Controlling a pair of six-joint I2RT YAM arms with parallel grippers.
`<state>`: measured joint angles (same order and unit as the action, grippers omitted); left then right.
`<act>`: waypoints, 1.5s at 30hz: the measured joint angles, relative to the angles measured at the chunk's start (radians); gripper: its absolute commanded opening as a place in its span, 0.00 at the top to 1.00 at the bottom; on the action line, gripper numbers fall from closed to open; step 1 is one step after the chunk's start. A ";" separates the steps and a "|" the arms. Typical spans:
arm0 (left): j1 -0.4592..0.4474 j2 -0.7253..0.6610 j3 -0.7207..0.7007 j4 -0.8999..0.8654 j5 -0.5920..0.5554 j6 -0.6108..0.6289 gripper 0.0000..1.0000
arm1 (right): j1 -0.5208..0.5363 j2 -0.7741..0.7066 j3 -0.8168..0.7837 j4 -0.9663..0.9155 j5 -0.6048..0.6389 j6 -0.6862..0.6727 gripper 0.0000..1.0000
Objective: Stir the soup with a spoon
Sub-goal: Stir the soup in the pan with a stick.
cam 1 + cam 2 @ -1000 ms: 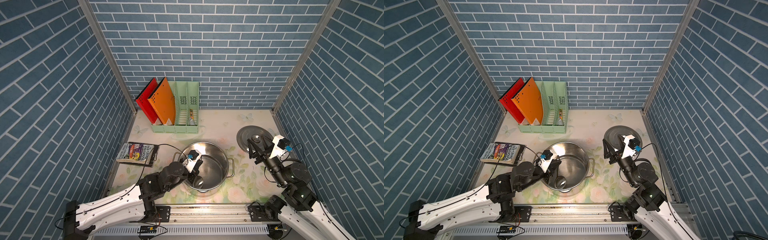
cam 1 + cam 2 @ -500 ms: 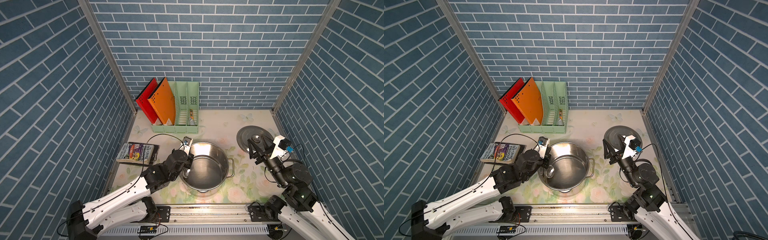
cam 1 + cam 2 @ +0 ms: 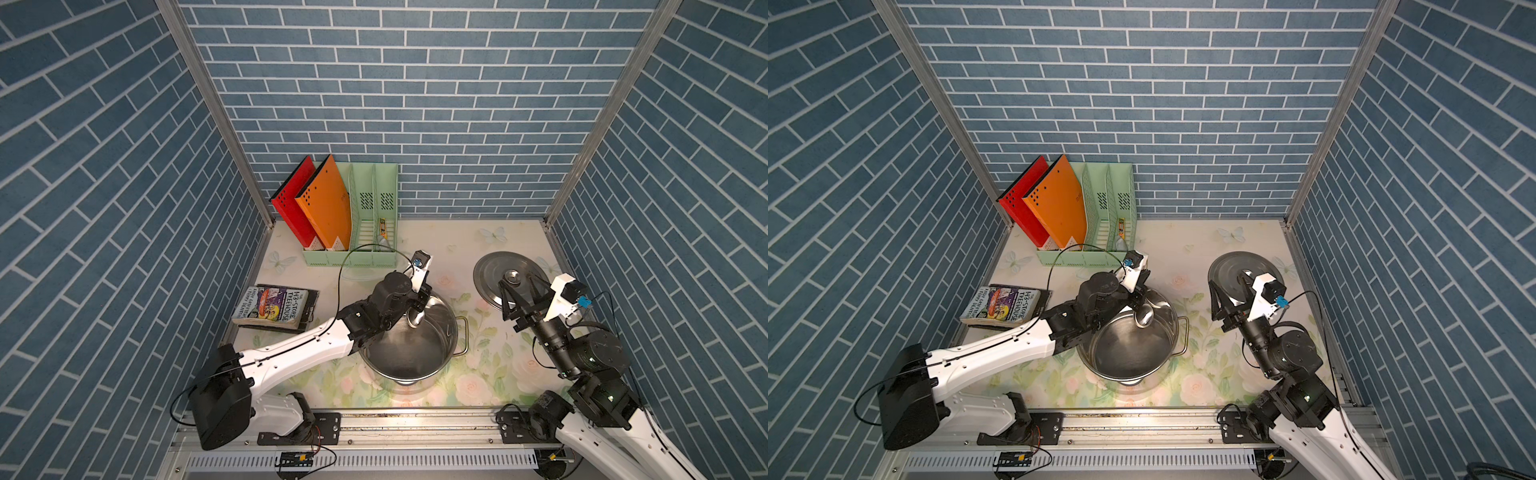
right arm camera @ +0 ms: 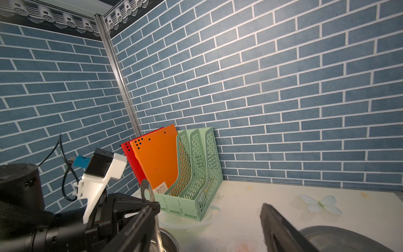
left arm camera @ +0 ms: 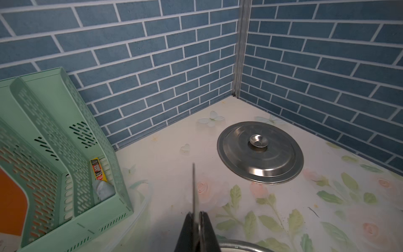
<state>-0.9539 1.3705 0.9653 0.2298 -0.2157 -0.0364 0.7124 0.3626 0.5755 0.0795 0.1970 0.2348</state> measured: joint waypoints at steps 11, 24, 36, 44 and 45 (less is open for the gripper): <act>-0.143 0.011 -0.042 0.068 0.242 -0.009 1.00 | 0.000 -0.034 0.001 -0.027 0.020 -0.005 0.14; -0.179 -0.306 -0.203 -0.145 0.260 -0.119 1.00 | 0.000 0.012 0.001 -0.005 0.018 -0.012 0.00; -0.113 -0.434 -0.190 -0.531 -0.087 -0.181 1.00 | 0.000 0.066 0.001 0.043 -0.007 -0.011 0.00; -0.016 -0.381 -0.146 -0.508 -0.229 -0.171 1.00 | 0.000 0.044 0.001 0.043 -0.010 -0.011 0.00; -0.013 -0.364 -0.146 -0.484 -0.238 -0.158 1.00 | 0.000 0.040 0.001 0.043 -0.009 -0.011 0.00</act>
<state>-0.9668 1.0065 0.8188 -0.2543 -0.4534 -0.1947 0.7124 0.4023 0.5762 0.1230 0.1879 0.2237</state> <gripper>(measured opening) 0.080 0.996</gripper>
